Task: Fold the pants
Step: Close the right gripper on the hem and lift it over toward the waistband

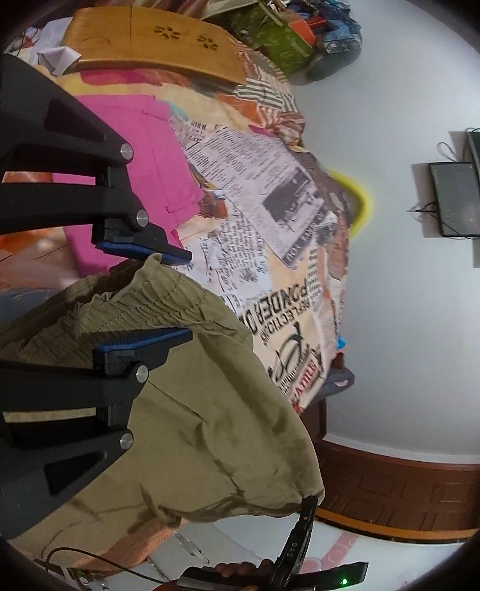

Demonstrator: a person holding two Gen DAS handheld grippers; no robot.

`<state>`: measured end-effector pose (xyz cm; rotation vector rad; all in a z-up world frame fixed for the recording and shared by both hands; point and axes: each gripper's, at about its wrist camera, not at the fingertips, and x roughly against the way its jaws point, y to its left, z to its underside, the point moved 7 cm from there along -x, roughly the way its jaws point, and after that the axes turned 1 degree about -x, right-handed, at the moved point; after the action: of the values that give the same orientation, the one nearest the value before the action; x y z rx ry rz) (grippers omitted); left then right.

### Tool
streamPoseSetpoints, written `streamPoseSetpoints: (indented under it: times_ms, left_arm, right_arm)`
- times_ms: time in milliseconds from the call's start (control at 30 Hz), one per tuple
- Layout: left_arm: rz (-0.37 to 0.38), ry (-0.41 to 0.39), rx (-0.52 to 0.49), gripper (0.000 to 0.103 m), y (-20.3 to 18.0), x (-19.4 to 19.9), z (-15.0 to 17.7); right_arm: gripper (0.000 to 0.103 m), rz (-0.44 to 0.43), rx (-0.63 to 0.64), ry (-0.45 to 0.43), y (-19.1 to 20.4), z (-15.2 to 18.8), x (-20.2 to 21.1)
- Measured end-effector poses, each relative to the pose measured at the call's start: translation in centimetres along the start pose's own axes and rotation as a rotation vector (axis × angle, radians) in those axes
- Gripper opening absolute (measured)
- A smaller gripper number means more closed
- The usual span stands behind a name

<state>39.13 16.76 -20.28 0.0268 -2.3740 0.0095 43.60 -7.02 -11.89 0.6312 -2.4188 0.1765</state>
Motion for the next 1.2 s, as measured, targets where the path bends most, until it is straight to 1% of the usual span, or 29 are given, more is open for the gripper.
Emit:
streamPoseSetpoints:
  times_ms: [233, 433, 467, 533, 633, 733, 800, 900, 967, 1100, 1200]
  left_arm:
    - [0.019, -0.053, -0.032, 0.034, -2.4, 5.6, -0.4]
    - [0.037, -0.073, -0.054, 0.033, -4.4, 9.7, 1.0]
    - [0.040, -0.076, -0.056, 0.033, -4.6, 10.2, 1.3]
    - [0.047, -0.080, -0.061, 0.027, -5.1, 11.3, 2.0]
    - [0.067, -0.076, -0.061, 0.026, -5.7, 12.7, 3.4]
    - [0.075, -0.068, -0.065, 0.023, -6.4, 13.8, 5.1]
    - [0.080, -0.060, -0.072, 0.017, -6.9, 14.4, 6.3]
    - [0.084, -0.057, -0.073, 0.012, -7.5, 15.5, 8.0]
    - [0.067, -0.066, -0.075, 0.012, -7.7, 16.2, 8.9]
    - [0.061, -0.090, -0.067, 0.012, -8.0, 17.5, 11.1]
    - [0.059, -0.086, -0.070, 0.011, -8.2, 18.1, 12.9]
  right_arm:
    - [0.005, 0.002, -0.025, -0.065, 0.0, -0.2, 7.2]
    - [0.005, 0.001, -0.056, -0.094, 0.6, 1.4, 11.9]
    - [0.005, 0.004, -0.063, -0.095, 0.6, 1.8, 12.3]
    - [0.005, 0.007, -0.072, -0.093, 0.8, 2.8, 13.3]
    - [0.005, 0.004, -0.095, -0.086, 0.8, 4.6, 14.5]
    - [0.005, -0.001, -0.118, -0.079, 0.8, 6.0, 15.4]
    - [0.005, -0.003, -0.125, -0.069, 1.1, 7.1, 16.0]
    - [0.005, -0.004, -0.134, -0.062, 1.5, 8.6, 16.8]
    - [0.005, -0.014, -0.149, -0.059, 1.8, 9.7, 17.3]
    - [0.005, -0.037, -0.166, -0.068, 2.4, 11.1, 18.8]
    - [0.005, -0.047, -0.176, -0.073, 2.9, 12.1, 19.8]
